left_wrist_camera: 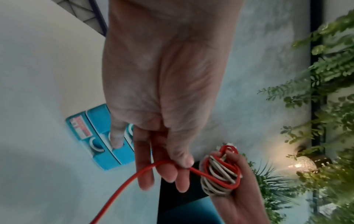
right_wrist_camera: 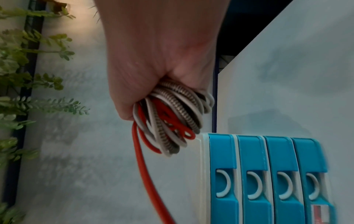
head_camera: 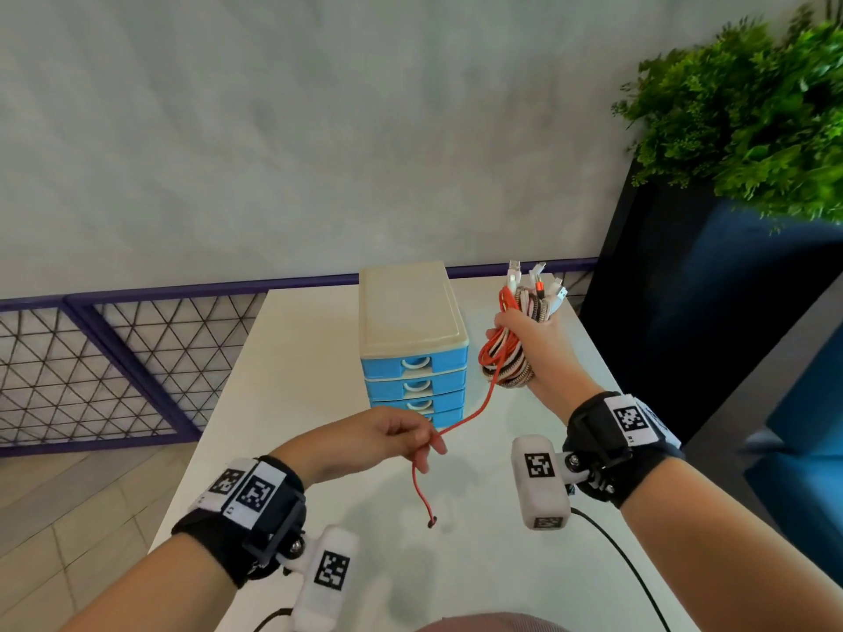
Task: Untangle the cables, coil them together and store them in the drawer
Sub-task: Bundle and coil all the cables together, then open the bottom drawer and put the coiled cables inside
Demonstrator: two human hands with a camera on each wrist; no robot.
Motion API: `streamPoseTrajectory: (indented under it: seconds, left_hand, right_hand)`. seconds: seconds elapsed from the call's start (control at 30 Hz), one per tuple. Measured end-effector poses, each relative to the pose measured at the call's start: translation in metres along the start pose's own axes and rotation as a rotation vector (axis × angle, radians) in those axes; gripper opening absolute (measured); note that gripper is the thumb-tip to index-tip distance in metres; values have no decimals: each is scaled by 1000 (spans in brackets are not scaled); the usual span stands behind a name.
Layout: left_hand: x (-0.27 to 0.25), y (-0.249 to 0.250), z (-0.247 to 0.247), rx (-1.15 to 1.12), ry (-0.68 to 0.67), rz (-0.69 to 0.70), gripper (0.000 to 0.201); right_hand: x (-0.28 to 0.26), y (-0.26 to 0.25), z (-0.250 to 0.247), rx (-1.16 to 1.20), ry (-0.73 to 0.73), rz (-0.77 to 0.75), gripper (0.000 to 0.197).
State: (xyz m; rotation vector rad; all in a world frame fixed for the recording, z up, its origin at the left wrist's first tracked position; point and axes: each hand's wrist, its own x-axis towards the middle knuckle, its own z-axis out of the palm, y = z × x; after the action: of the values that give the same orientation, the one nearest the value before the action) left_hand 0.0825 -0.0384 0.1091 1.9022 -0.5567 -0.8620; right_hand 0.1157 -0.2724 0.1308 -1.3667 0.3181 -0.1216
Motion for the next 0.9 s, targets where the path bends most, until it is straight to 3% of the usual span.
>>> streamPoseTrajectory:
  seconds: [0.07,0.17,0.23,0.37,0.57,0.63,0.7,0.8,0.9]
  left_hand:
    - [4,-4,-8,73,120,5,15]
    - [17,2,-17,258,440,28,13]
    - [22,16,-19,370,595,114,8]
    - [30,37,-20,438,698,252,6]
    - [33,39,-14,464,732,302,4]
    - [34,36,-16,464,712,247,8]
    - [34,33,-20,458,604,137,19]
    - [26,21,-31,229,421,-34,36]
    - [13,9,-37,-169,317,-154,32]
  right_hand:
    - [0,-3,-3,30,-87,34,16]
    - [-7,-4,2,-27,-273,77,14]
    - [-13,1,7,-85,-372,98,16]
    - [-23,7,16,-67,-487,171,38]
    - [-28,9,16,84,-602,273,29]
    - [-30,9,16,-6,-614,259,18]
    - [-32,8,14,-107,-597,226,15]
    - [-26,7,7,-183,-502,189,19]
    - [-14,8,-3,-297,-338,138,33]
